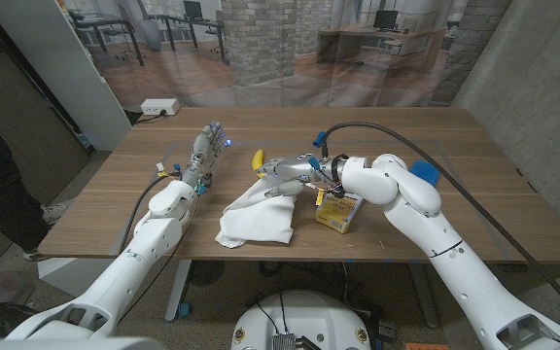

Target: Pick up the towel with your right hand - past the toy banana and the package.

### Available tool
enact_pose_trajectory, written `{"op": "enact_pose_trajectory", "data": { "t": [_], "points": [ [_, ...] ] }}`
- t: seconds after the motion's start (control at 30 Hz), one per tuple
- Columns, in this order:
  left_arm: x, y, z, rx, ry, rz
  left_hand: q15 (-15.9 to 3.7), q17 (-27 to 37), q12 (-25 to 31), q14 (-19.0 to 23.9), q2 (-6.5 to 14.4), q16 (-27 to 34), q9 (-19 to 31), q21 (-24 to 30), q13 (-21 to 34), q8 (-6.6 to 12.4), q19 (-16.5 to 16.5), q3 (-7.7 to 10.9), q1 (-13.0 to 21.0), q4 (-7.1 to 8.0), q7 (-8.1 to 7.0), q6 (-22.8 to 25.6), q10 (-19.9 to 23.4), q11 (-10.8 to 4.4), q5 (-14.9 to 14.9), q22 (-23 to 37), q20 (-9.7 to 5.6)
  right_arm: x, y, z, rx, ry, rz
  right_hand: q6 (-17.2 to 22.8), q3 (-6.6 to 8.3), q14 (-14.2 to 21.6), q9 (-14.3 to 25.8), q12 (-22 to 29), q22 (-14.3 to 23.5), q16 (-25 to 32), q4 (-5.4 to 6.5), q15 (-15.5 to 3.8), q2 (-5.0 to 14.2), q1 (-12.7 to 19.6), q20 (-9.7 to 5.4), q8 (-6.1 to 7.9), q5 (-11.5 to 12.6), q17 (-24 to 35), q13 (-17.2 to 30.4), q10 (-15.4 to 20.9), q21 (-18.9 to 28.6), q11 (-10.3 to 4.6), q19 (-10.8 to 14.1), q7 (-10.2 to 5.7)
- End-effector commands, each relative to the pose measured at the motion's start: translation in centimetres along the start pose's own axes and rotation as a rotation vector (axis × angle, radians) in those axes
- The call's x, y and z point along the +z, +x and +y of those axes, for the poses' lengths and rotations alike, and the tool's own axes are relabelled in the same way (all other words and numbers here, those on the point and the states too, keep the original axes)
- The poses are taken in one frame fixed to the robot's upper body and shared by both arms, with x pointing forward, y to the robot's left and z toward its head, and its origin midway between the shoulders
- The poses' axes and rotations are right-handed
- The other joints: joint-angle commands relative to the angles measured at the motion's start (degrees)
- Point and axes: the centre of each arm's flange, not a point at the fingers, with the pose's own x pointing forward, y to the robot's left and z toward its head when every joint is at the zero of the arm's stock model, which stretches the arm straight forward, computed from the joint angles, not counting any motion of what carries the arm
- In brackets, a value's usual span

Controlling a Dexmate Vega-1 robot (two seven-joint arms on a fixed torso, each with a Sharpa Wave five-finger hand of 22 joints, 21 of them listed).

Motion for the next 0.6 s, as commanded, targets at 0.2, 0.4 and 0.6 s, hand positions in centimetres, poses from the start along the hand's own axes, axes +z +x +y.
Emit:
{"op": "enact_pose_trajectory", "data": {
  "t": [0.2, 0.4, 0.6],
  "points": [
    [-0.1, -0.2, 0.1, 0.007, 0.001, 0.002, 0.11, 0.2, 0.2, -11.0, 6.8, 0.2, 0.1, -0.3, 0.2, 0.15, -8.8, 0.21, 0.3, -0.08, -0.39, -7.5, -9.0, 0.35, 0.2, 0.2, 0.40, -0.1, 0.6, 0.8, 0.051, -0.003, 0.009, -1.4, -0.84, -0.7, 0.3, -0.4, 0.1, -0.1, -0.01, 0.37, -0.92, -0.3, 0.91, -0.53, -0.3, 0.1, 0.2, -1.4, -0.5, -0.05, -0.7, -0.67],
    [-0.1, -0.2, 0.0, 0.006, 0.001, 0.003, 0.09, 0.2, 0.2, -11.1, 6.8, 0.2, 0.1, -0.3, 0.2, 0.11, -8.8, 0.20, 0.3, -0.08, -0.43, -7.5, -9.0, 0.39, 0.2, 0.2, 0.41, -0.1, 0.7, 1.1, 0.064, -0.005, 0.012, -1.7, -0.95, -0.8, 0.3, -0.4, 0.1, -0.1, -0.01, 0.41, -1.07, -0.3, 0.91, -0.54, -0.3, 0.1, 0.2, -1.6, -0.5, -0.12, -0.8, -0.63],
    [-0.1, -0.3, 0.0, 0.007, 0.003, 0.005, 0.12, 0.2, 0.2, -11.1, 6.8, 0.2, 0.1, -0.4, 0.2, 0.11, -8.7, 0.18, 0.3, -0.08, -0.54, -7.4, -9.0, 0.38, 0.2, 0.2, 0.52, 0.2, 0.8, 1.7, 0.087, -0.033, 0.016, -1.9, -0.98, -0.9, 0.3, -0.4, 0.1, -0.1, -0.05, 0.36, -1.13, -0.3, 0.91, -0.55, -0.2, 0.1, 0.2, -1.9, -0.5, -0.27, -0.8, -0.55]
  ]
}}
